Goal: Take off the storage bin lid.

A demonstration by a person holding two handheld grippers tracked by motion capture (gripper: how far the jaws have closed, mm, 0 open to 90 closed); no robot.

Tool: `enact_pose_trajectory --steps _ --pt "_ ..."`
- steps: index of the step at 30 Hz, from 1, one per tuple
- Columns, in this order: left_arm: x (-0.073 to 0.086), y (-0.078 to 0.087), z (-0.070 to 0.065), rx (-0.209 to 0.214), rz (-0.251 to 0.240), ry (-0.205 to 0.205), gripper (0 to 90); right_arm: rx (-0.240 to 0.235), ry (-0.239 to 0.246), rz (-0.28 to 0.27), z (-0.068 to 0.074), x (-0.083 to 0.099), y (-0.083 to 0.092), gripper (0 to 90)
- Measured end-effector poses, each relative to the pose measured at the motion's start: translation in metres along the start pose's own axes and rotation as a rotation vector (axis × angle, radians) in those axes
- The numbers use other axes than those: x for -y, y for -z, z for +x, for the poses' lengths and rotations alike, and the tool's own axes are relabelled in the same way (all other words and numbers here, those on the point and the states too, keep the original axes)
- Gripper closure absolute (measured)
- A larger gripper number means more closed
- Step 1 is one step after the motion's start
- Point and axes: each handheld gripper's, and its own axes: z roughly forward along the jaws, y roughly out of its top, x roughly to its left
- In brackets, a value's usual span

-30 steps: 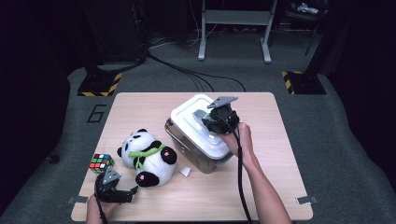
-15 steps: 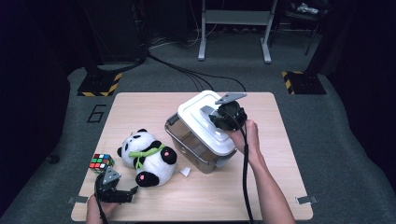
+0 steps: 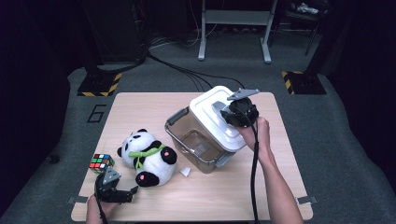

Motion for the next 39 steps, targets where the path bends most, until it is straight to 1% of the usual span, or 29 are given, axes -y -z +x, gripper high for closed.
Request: enact_pose_trajectory --steps 11,12,13,19,20,21,24,32,33,36,39 --pt "0.0 0.0 0.0 -0.001 -0.002 0.0 0.0 0.051 -0.053 -0.001 -0.023 0.009 0.007 66.4" --pt "0.0 0.0 0.0 -0.003 -0.003 0.001 0.0 0.055 -0.047 -0.001 -0.025 0.01 0.007 66.4" --pt "0.0 0.0 0.0 -0.001 -0.002 0.0 0.0 0.059 -0.06 0.001 -0.026 0.011 0.007 66.4" --pt "0.0 0.0 0.0 0.0 0.0 -0.001 0.0 0.077 -0.08 0.007 -0.037 0.016 0.007 66.4" --pt "0.0 0.0 0.0 -0.001 -0.002 0.0 0.0 0.08 -0.092 0.011 -0.038 0.017 0.007 66.4" --pt "0.0 0.0 0.0 0.0 0.0 0.0 0.0 0.083 -0.081 0.007 -0.041 0.018 0.006 66.4" --pt "0.0 0.0 0.0 0.0 -0.001 0.0 0.0 0.094 -0.095 0.01 -0.047 0.021 0.006 66.4" --pt "0.0 0.0 0.0 0.0 0.0 0.0 0.0 0.125 -0.145 0.019 -0.064 0.03 0.004 66.4" --pt "0.0 0.0 0.0 0.0 0.0 -0.001 0.0 0.129 -0.159 0.022 -0.066 0.032 0.003 66.4" --pt "0.0 0.0 0.0 0.0 0.0 0.0 0.0 0.148 -0.171 0.025 -0.073 0.037 0.001 66.4" --pt "0.0 0.0 0.0 0.0 0.0 0.0 0.0 0.17 -0.2 0.039 -0.08 0.042 -0.004 66.4"
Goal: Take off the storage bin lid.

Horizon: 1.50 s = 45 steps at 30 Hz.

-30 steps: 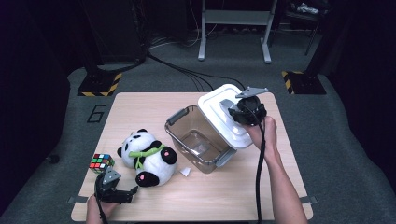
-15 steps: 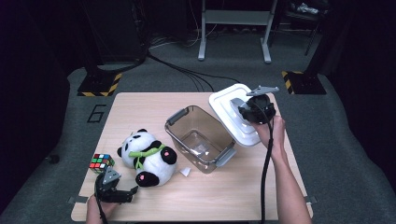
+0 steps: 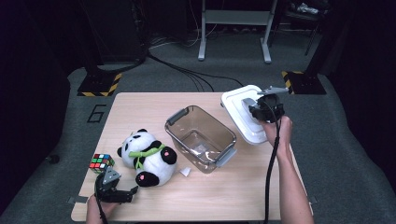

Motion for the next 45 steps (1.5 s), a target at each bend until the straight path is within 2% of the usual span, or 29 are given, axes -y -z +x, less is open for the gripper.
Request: enact_pose_trajectory --steps 6,15,25,39,45 --pt "0.0 0.0 0.0 0.0 0.0 0.0 0.0 0.028 -0.053 0.028 -0.014 0.011 -0.016 66.4" --pt "0.0 0.0 0.0 0.0 0.0 0.0 0.0 0.055 -0.123 0.059 -0.022 0.027 -0.039 66.3" --pt "0.0 0.0 0.0 0.002 0.006 -0.001 0.0 0.078 -0.157 0.077 -0.024 0.043 -0.062 66.3" --pt "0.0 0.001 0.0 0.002 0.009 -0.003 0.0 0.09 -0.186 0.135 -0.023 0.071 -0.095 66.3" --pt "0.0 0.001 0.0 0.003 0.009 -0.002 0.0 0.096 -0.206 0.148 -0.023 0.08 -0.103 66.3"
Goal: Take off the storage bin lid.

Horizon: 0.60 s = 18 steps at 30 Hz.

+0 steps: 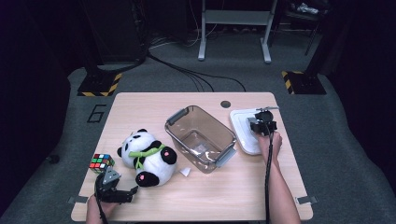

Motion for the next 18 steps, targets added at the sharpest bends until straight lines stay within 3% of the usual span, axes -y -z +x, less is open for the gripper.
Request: enact_pose_trajectory --steps 18 --pt "0.0 0.0 0.0 -0.001 -0.002 -0.001 0.0 -0.003 -0.007 0.038 -0.002 0.009 -0.013 66.0"
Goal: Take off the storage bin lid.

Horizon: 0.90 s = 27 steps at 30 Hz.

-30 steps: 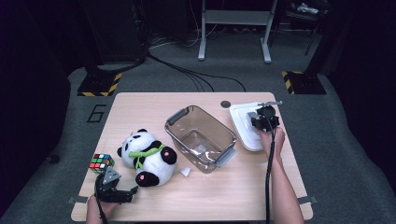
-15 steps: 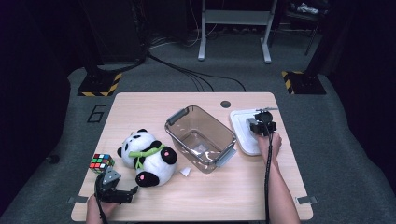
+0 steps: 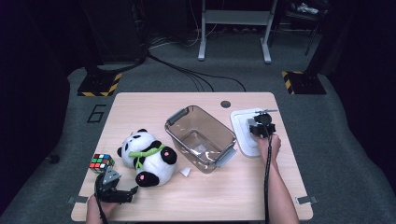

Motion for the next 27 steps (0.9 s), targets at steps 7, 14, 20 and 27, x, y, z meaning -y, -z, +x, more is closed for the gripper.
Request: enact_pose_trajectory --steps 7,14,20,27 --pt "0.0 0.0 0.0 0.0 0.0 0.0 0.0 -0.024 0.007 -0.012 -0.003 -0.001 0.002 53.8" --pt "0.0 0.0 0.0 -0.001 0.001 -0.002 0.0 -0.066 -0.01 -0.012 -0.009 0.0 0.012 23.6" --pt "0.0 0.0 0.0 0.001 0.0 0.0 0.0 -0.122 -0.004 -0.02 -0.012 0.001 0.026 7.1" --pt "0.0 0.0 0.0 -0.001 0.001 -0.002 0.0 -0.153 0.017 -0.024 -0.011 0.003 0.038 0.0"
